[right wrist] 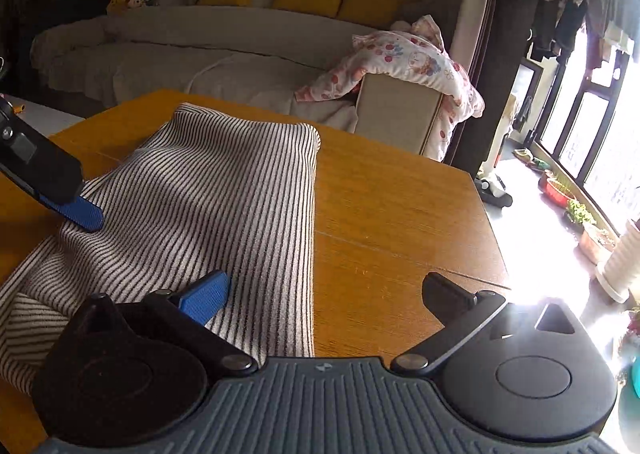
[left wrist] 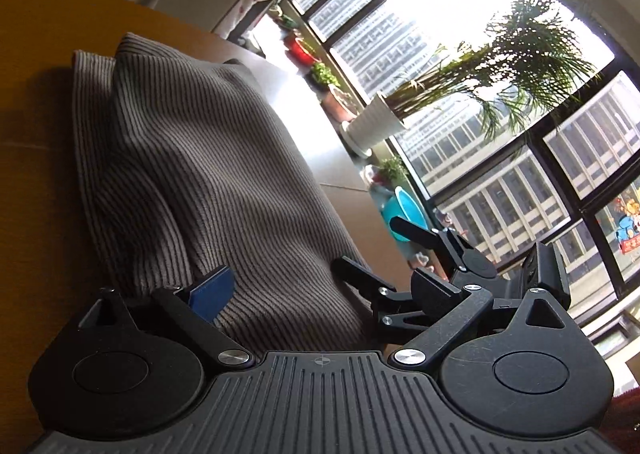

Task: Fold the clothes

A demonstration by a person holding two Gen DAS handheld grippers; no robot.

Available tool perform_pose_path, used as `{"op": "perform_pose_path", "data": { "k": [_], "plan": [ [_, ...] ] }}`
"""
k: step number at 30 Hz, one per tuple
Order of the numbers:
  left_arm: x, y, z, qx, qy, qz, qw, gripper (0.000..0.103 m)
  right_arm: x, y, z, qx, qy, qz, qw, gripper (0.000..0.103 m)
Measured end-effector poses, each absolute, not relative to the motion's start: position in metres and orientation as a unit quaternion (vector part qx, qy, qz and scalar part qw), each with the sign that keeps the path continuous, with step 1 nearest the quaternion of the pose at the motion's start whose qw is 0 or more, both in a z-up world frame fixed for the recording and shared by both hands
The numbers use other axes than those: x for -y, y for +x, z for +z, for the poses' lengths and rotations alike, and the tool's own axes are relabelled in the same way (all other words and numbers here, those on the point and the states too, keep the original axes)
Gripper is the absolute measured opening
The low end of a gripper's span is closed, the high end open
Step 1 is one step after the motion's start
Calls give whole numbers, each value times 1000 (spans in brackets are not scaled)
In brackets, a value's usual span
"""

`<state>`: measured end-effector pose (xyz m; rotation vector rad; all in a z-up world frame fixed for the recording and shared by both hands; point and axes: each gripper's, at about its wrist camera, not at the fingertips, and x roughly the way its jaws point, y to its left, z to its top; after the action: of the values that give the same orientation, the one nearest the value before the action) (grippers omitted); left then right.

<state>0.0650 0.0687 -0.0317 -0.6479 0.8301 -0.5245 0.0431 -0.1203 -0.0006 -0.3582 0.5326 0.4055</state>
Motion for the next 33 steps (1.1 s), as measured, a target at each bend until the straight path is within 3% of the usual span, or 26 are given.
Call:
{"op": "perform_pose_path", "data": {
  "k": [13,20,25,33],
  "plan": [
    [-58,101,-33,-381,-290,-246,843,98,117,16,-8,-263,-157,180,935,103],
    [-35,43,-5,-366,-95,-194,905,98,133,15,13,-249,-130,209,937,103],
    [-33,16,-15,-391,-12,-169,905,99,134,15,1,-278,-155,211,924,103],
    [-40,4,3,-369,-28,-167,914,99,130,1,-6,-296,-108,226,922,103]
  ]
}}
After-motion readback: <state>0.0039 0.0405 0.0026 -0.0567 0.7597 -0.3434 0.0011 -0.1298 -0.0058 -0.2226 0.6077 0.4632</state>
